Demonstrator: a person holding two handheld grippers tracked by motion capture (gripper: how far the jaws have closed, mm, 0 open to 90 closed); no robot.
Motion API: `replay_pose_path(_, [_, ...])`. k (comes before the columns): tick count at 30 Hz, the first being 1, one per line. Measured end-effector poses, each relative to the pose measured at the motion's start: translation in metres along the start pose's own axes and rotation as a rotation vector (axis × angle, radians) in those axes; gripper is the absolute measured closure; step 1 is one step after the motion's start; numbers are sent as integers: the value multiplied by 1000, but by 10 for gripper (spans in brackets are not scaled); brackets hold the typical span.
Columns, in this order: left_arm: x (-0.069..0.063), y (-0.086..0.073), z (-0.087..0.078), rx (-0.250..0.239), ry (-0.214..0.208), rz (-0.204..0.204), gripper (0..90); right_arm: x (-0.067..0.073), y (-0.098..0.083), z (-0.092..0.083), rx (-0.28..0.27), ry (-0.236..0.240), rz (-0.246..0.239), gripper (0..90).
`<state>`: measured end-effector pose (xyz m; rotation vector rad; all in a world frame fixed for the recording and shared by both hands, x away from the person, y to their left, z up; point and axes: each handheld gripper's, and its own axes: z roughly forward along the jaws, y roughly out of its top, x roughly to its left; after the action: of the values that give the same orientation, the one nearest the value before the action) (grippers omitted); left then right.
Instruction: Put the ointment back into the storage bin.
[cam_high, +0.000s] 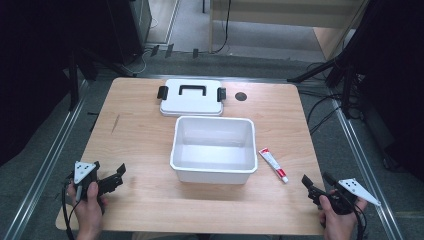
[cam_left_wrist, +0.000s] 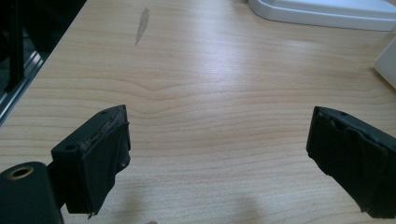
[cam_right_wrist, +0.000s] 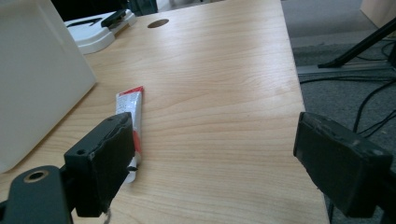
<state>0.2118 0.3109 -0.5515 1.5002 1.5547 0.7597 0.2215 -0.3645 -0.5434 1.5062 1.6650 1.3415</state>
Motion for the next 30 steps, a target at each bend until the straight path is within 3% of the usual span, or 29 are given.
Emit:
replay_pose_path(6, [0,0,0,-5,0,-1,70,0,1,0,12,-26,-12,134])
replay_pose_path(8, [0,0,0,-4,3,1,70,2,2,2,49,-66,-33,142])
replay_pose_path(10, [-1,0,0,-5,5,2,70,6,5,6,121,-125,-61,153])
replay_pose_path(18, [-1,-1,-1,-9,9,5,70,17,27,16,275,-113,-143,162])
replay_pose_path(21, [-1,-1,0,-10,9,4,70,22,38,20,367,-117,-186,166])
replay_pose_path(23, [0,0,-1,-8,6,1,70,27,46,27,497,-130,-214,165])
replay_pose_path(30, [-1,0,0,-7,7,3,70,41,63,44,759,-100,-340,164])
